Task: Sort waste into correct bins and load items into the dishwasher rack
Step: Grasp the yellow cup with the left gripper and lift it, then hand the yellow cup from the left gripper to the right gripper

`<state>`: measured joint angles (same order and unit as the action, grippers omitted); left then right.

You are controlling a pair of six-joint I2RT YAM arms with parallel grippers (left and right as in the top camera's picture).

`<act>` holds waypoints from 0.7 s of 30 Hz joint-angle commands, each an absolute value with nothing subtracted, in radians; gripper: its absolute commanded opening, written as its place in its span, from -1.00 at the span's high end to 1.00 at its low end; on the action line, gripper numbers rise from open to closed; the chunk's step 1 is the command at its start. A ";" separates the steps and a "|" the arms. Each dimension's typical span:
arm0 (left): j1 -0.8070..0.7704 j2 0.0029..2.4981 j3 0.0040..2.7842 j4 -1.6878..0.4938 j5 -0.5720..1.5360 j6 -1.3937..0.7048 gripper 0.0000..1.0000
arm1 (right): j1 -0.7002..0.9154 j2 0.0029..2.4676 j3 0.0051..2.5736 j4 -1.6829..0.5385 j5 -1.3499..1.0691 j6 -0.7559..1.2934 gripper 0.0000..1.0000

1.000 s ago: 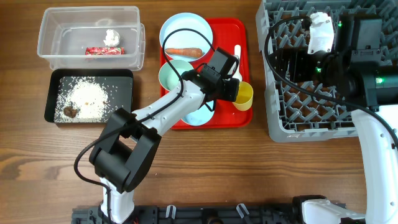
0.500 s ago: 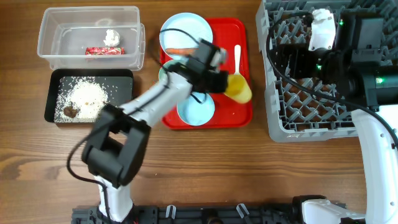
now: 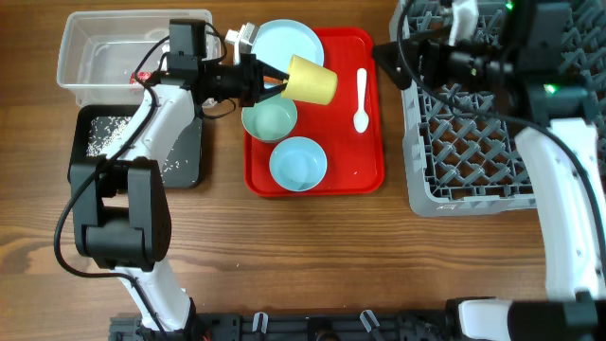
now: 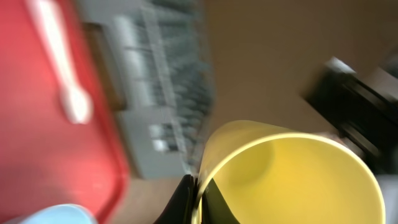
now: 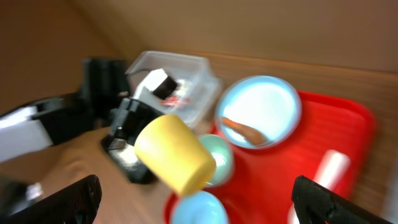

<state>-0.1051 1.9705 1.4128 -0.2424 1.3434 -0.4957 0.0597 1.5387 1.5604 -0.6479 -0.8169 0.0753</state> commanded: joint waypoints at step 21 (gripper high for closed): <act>-0.115 1.922 1.419 0.005 1.574 -0.726 0.92 | 0.238 1.711 1.529 -0.569 -0.980 0.000 -0.71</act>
<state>-0.1112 1.9614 1.4128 -0.0162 1.5467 -0.6724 0.2096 1.6970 1.5406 -0.5705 -1.0477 0.0227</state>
